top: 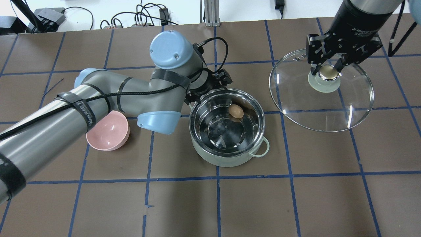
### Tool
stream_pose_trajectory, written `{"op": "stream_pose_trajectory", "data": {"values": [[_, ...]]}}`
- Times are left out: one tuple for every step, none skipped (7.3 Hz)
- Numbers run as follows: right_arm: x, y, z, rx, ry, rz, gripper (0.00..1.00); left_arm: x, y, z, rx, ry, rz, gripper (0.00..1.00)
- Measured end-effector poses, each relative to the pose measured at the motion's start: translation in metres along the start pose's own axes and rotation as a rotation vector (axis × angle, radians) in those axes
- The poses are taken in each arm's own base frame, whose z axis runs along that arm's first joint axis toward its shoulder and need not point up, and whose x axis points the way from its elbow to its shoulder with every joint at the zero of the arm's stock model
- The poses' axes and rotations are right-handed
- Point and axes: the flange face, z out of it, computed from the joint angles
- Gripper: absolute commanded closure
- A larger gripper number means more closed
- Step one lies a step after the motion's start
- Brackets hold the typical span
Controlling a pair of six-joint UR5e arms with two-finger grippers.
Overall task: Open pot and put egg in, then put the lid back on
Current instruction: 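Withdraw the left gripper while the right gripper carries the lid over the pot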
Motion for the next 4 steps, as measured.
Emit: {"op": "stream_pose_trajectory", "data": {"values": [[-0.010, 0.000, 0.003, 0.008, -0.009, 0.005, 0.68, -0.023, -0.013, -0.024, -0.024, -0.033, 0.021, 0.01], [-0.028, -0.001, 0.008, 0.012, -0.017, -0.012, 0.69, -0.047, -0.024, -0.044, -0.058, -0.067, 0.061, 0.01], [-0.057, -0.003, 0.018, 0.018, -0.025, -0.025, 0.69, -0.069, -0.034, -0.067, -0.095, -0.095, 0.113, 0.01], [-0.096, -0.005, 0.034, 0.029, -0.034, -0.009, 0.69, -0.085, -0.043, -0.095, -0.126, -0.120, 0.164, 0.01]]}}
